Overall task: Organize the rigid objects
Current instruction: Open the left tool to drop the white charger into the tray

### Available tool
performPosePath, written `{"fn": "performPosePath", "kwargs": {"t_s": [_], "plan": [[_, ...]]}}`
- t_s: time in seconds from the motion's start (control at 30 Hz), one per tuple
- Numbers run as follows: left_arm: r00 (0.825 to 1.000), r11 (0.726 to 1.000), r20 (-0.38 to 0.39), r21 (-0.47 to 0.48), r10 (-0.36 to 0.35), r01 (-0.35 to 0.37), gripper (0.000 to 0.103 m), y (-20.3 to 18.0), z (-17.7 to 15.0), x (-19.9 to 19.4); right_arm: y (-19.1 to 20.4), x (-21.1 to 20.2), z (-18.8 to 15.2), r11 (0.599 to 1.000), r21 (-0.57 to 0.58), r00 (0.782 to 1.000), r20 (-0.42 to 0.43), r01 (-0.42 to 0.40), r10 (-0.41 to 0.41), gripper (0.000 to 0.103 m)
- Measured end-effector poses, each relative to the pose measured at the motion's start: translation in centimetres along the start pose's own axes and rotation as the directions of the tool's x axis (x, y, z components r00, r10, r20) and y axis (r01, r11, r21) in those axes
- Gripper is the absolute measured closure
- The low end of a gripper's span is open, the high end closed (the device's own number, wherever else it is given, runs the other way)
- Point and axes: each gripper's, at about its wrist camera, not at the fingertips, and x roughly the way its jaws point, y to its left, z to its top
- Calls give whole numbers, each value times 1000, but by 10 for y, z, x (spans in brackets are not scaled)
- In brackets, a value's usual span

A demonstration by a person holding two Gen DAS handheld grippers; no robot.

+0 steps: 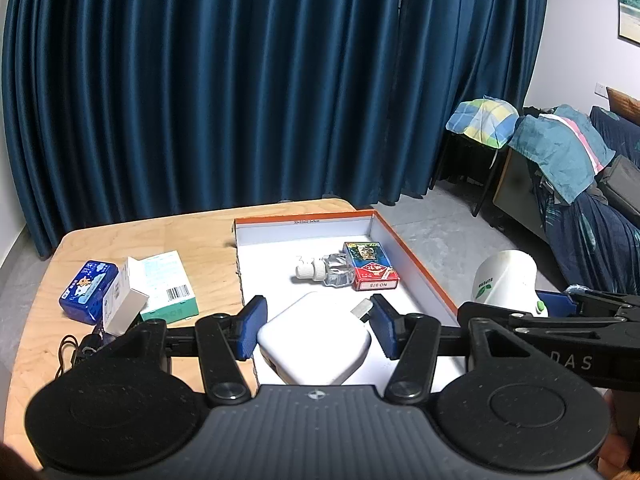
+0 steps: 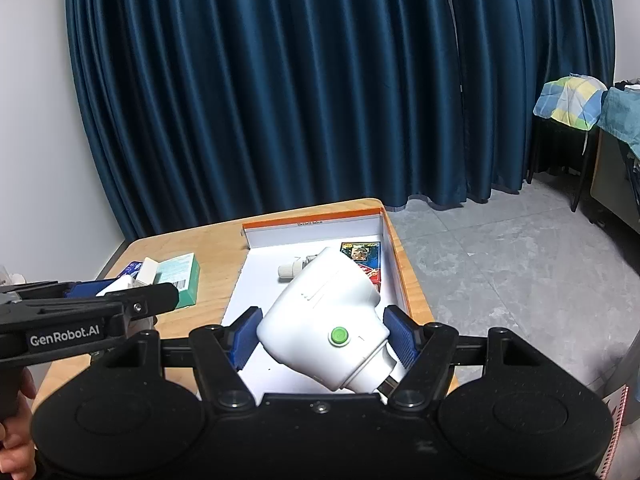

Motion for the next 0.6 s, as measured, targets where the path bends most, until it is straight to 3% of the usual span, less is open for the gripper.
{"fn": "performPosePath", "kwargs": {"t_s": [0.23, 0.27, 0.3, 0.6], "plan": [[1000, 1000, 5, 0, -1, 1, 47, 0, 1, -1, 1, -2, 1, 1000, 1, 1000, 4, -3, 3, 23], [1000, 1000, 6, 0, -2, 2, 48, 0, 1, -1, 2, -2, 1, 1000, 0, 1000, 4, -3, 3, 23], [1000, 1000, 8, 1, -4, 4, 59, 0, 1, -1, 2, -2, 1, 1000, 1, 1000, 5, -5, 5, 23], [1000, 1000, -12, -3, 3, -3, 59, 10, -3, 10, 0, -1, 1, 1000, 2, 1000, -9, -3, 3, 23]]}}
